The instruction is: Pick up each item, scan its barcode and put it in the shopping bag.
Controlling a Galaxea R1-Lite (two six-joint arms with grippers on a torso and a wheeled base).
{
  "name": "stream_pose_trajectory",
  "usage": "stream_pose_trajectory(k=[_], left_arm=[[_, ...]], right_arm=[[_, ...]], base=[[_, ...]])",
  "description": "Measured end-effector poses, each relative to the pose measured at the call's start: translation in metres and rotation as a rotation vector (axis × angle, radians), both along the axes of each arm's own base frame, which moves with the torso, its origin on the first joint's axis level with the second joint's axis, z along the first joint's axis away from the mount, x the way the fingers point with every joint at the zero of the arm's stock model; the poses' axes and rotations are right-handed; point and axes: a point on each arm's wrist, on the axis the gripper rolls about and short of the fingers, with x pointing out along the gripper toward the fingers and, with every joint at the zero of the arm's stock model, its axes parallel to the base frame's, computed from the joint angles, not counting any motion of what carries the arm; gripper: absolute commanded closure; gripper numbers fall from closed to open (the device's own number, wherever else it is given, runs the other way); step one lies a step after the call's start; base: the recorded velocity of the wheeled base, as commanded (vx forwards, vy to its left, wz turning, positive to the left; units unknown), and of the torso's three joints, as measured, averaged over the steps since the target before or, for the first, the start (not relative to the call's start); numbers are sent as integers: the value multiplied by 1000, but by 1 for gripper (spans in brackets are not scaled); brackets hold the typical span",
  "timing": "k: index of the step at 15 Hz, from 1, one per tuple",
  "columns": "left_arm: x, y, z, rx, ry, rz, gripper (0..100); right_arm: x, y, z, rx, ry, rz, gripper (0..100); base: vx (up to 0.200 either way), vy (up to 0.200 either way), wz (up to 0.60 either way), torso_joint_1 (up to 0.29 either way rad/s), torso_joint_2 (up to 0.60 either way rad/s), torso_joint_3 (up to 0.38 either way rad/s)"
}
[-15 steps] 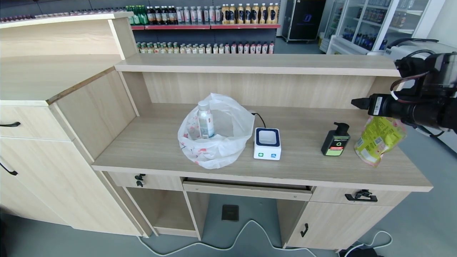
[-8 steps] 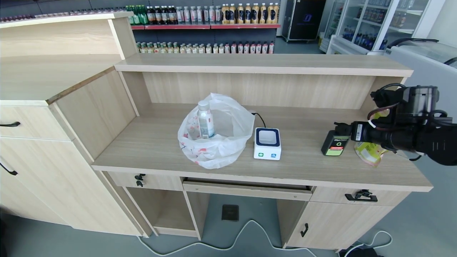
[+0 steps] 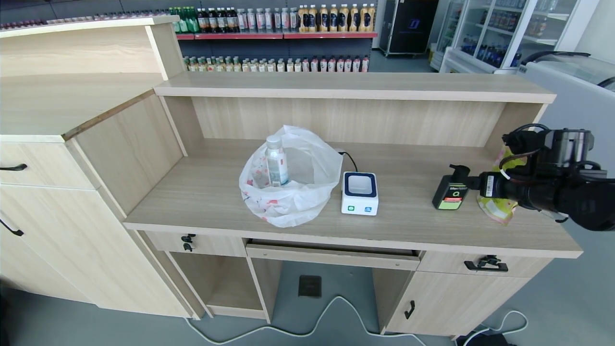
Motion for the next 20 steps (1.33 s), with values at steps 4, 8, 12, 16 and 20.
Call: stream_pose_trajectory(k=[4,8,12,16,20], left_arm=[[0,0,0,0,0,0,0],[0,0,0,0,0,0,0],[0,0,0,0,0,0,0],[0,0,0,0,0,0,0],[0,0,0,0,0,0,0]], right_arm=[[5,-25,-8,-60,-5,-46,0],[13,-32,-19,-57,-4,-58,0],[27,-28,-30,-42,-10,-17,0],[43,-18,-38,-27,-46,67,0],[60,-7,-49,-28,-58,102,0]], base=[[0,0,0,0,0,0],[0,0,0,0,0,0],[0,0,0,0,0,0],[0,0,0,0,0,0],[0,0,0,0,0,0]])
